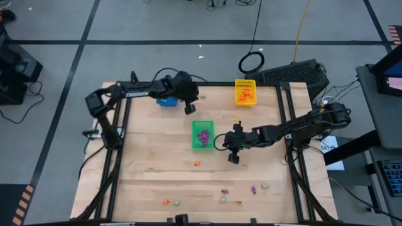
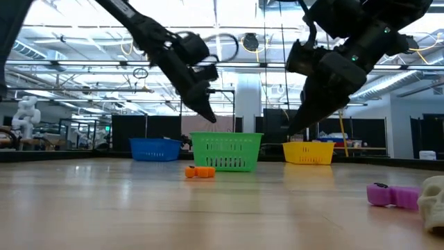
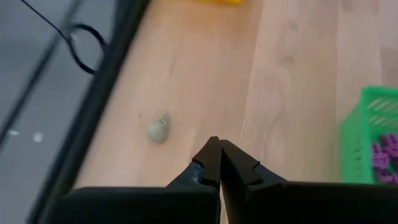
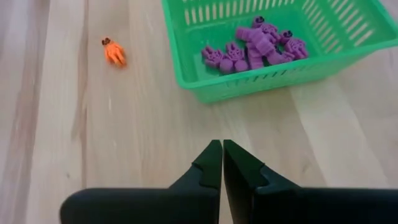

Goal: Sort Halloween decoration
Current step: Put the white skull toy into the blue bin

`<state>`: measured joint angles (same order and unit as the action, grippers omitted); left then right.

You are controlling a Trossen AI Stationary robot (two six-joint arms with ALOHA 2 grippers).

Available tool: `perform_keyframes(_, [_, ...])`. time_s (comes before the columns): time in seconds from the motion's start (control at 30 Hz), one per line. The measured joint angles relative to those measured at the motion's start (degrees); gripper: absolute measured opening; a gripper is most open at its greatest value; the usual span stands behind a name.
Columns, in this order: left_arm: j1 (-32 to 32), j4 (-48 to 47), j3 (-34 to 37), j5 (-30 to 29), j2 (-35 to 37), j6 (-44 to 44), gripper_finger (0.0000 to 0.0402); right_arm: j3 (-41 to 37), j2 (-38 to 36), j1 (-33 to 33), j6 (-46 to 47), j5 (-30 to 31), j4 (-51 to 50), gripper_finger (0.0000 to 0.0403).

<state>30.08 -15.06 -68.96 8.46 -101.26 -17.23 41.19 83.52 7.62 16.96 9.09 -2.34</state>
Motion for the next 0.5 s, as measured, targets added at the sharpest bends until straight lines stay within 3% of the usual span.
perform_keyframes(0.17, [2.4,-3.4,-6.1,3.5,-7.0,-2.3,0.0040,0.0,-0.3,0.0,-1.4,0.1,-1.4,0.0002])
perform_keyframes(0.5, [5.3,-0.7,-11.9,6.0,-16.2,-7.5,0.0159,0.0,-0.3,0.0,-1.6,0.1,-1.4,0.0002])
